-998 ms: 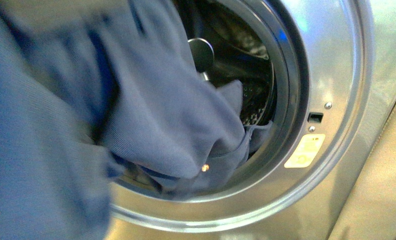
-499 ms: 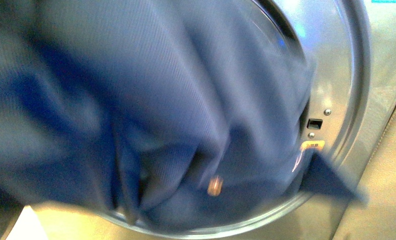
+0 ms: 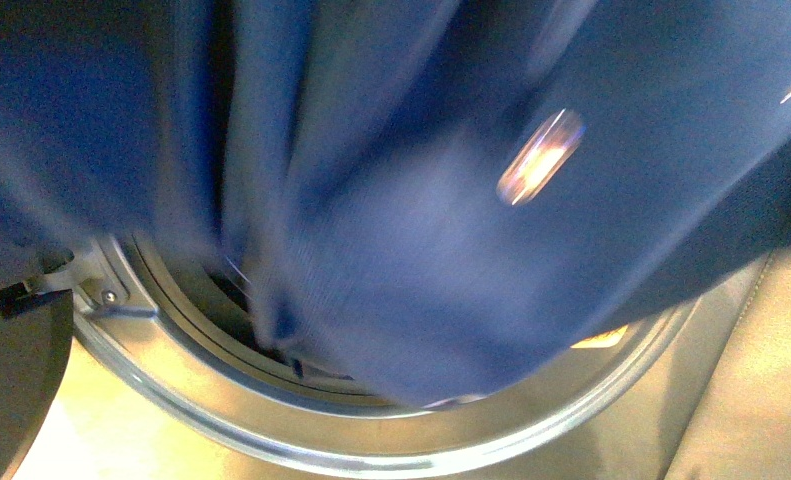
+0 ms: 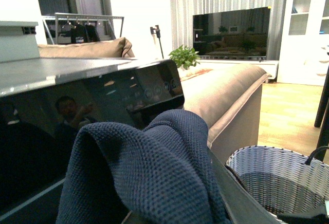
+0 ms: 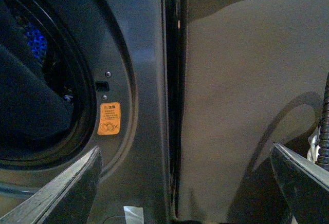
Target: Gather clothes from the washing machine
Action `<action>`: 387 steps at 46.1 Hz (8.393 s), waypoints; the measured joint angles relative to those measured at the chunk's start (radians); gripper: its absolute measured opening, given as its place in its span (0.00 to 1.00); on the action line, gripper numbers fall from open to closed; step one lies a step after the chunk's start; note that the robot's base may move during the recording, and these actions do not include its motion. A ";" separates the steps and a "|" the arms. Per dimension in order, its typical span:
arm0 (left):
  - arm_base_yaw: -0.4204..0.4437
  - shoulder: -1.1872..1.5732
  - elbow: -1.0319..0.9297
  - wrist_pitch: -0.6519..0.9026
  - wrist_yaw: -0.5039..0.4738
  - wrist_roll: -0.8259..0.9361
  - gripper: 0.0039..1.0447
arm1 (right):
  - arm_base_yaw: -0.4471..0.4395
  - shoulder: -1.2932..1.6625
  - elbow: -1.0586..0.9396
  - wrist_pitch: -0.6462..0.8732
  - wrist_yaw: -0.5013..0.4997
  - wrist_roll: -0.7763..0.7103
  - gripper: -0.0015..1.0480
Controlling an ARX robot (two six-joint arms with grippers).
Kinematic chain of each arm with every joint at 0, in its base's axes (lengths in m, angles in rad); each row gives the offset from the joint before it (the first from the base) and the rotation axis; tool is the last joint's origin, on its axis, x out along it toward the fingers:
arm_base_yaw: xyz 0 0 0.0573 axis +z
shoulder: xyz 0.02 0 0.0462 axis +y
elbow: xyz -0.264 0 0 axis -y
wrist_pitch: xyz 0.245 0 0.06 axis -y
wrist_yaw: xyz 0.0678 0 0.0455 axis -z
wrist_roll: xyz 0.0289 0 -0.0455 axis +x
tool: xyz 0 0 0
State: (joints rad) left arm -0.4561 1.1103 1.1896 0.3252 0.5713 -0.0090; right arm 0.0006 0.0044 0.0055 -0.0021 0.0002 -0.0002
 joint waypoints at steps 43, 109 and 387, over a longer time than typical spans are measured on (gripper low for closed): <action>-0.089 0.528 1.062 -0.529 -0.199 0.069 0.07 | 0.000 0.000 0.000 0.000 0.000 0.000 0.92; -0.090 0.528 1.074 -0.529 -0.198 0.070 0.07 | -0.097 0.718 0.612 0.514 -0.700 0.382 0.92; -0.090 0.528 1.085 -0.528 -0.204 0.080 0.94 | -1.157 1.491 0.531 0.073 -0.830 0.011 0.79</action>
State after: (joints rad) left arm -0.5465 1.6379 2.2742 -0.2031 0.3676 0.0715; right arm -1.1561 1.4952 0.5362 0.0708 -0.8299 0.0105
